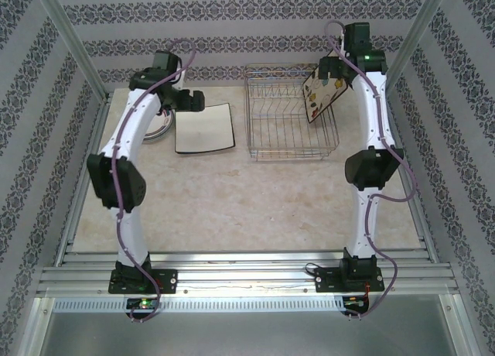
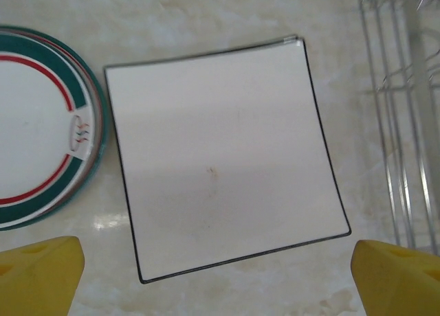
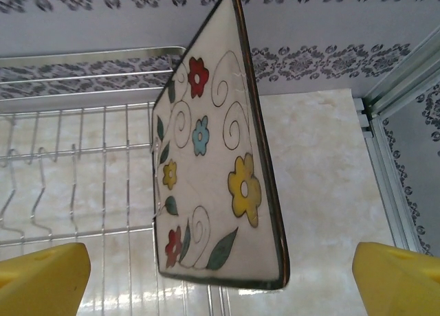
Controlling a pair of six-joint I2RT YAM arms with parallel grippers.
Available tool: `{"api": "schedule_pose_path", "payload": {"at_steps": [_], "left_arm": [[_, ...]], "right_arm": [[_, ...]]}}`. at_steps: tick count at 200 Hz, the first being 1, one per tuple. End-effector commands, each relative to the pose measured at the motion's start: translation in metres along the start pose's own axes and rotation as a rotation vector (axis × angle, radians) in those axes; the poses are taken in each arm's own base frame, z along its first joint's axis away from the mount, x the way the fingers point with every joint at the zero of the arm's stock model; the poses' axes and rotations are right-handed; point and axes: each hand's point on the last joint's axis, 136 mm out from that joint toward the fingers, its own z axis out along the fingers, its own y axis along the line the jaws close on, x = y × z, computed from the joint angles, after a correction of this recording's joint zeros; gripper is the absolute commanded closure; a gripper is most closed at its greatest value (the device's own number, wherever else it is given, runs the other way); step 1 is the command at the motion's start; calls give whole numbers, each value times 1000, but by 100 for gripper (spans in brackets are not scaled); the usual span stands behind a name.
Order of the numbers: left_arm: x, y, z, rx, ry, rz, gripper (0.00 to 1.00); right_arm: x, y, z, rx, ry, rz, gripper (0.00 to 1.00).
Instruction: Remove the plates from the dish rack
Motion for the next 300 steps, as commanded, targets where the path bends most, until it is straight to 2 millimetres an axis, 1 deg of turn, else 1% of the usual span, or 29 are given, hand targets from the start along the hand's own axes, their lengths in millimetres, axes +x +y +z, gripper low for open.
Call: {"api": "schedule_pose_path", "payload": {"at_steps": [1, 12, 29, 47, 57, 73, 99, 111, 129, 151, 171, 190, 206, 225, 237, 265, 300], "left_arm": [[20, 4, -4, 4, 126, 42, 0], [19, 7, 3, 2, 133, 35, 0], [18, 11, 11, 4, 138, 21, 0], [19, 13, 18, 2, 146, 18, 0], [20, 15, 23, 2, 153, 14, 0], [21, 17, 28, -3, 161, 11, 0], [20, 18, 33, 4, 155, 3, 0], [18, 17, 34, 6, 148, 4, 0], [16, 17, 36, 8, 142, 2, 0], [15, 18, 36, 10, 139, -4, 0], [15, 18, 35, 11, 139, -4, 0], [14, 18, 32, 9, 134, -5, 0], [14, 18, 32, 9, 135, -7, 0], [15, 20, 31, 1, 135, -14, 0], [16, 21, 31, -7, 140, -13, 0], [17, 22, 31, -13, 142, -17, 0], [14, 19, 29, 1, 131, -19, 0]], "right_arm": [[-14, -15, 11, 30, -53, 26, 2], [-8, -17, 25, 14, -31, 40, 2], [0, -17, 42, 1, -7, 46, 2], [4, -13, 54, -31, 3, 53, 4], [5, -12, 59, -42, 4, 57, 7], [6, -9, 64, -55, 6, 60, 21], [9, -9, 71, -54, 14, 67, 27], [10, -7, 71, -62, 14, 70, 30], [8, -4, 70, -61, 8, 69, 43], [6, -2, 68, -63, 2, 66, 54], [6, 2, 67, -71, 2, 70, 60], [7, 4, 67, -69, 6, 65, 68], [8, 6, 66, -68, 8, 63, 83], [9, 10, 65, -69, 13, 58, 91], [9, 12, 64, -69, 12, 51, 100], [8, 18, 60, -69, 10, 40, 100], [-2, 21, 44, -65, -23, 17, 100]]}}
